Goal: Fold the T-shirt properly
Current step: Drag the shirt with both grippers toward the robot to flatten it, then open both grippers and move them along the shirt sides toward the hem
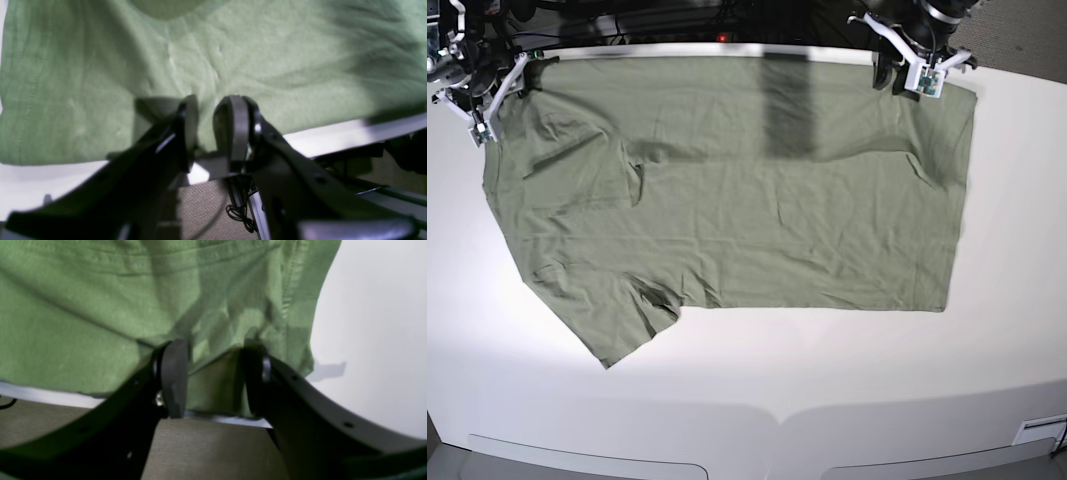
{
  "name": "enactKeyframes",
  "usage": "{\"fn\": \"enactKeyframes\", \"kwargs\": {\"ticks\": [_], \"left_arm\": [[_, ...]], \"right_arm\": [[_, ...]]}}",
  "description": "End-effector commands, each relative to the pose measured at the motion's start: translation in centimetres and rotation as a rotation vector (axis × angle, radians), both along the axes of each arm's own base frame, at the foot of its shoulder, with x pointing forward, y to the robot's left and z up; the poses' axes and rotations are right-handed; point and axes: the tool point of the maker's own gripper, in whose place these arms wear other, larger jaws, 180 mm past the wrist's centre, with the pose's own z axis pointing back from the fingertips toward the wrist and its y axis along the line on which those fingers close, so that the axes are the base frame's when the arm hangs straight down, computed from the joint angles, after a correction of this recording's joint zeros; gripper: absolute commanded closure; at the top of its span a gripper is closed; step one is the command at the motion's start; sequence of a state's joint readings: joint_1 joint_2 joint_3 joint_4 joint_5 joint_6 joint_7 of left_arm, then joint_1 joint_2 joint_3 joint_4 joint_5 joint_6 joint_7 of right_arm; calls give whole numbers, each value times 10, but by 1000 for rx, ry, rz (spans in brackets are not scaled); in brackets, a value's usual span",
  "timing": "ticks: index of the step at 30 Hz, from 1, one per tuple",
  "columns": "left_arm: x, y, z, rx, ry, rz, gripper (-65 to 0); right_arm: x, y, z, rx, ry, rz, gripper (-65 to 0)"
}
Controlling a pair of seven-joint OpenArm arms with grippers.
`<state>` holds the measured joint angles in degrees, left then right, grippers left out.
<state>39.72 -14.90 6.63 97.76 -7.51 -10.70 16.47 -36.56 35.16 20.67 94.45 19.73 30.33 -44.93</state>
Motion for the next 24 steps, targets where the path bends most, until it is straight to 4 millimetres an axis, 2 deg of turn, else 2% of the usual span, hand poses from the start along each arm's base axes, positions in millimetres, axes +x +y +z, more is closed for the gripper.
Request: {"fn": "enactKeyframes", "kwargs": {"ticks": [1,4,11,20,24], "left_arm": [[-124,27,-48,194,611,-90,-159],[-119,27,-48,191,595,-88,-159],[-91,24,-36,209,477,-100,-159],[-36,12,4,183,269,-68,-159],[-5,11,26,199,159,-59,-159]], "right_arm": [[-9,-15,3,-55,44,1,-269],[-6,-12,6,-47,37,20,-269],[16,10,20,9,-46,53,-269],[37,27,38,18,-132,110,-269],[44,29,41,25,-165,116,-269]]}}
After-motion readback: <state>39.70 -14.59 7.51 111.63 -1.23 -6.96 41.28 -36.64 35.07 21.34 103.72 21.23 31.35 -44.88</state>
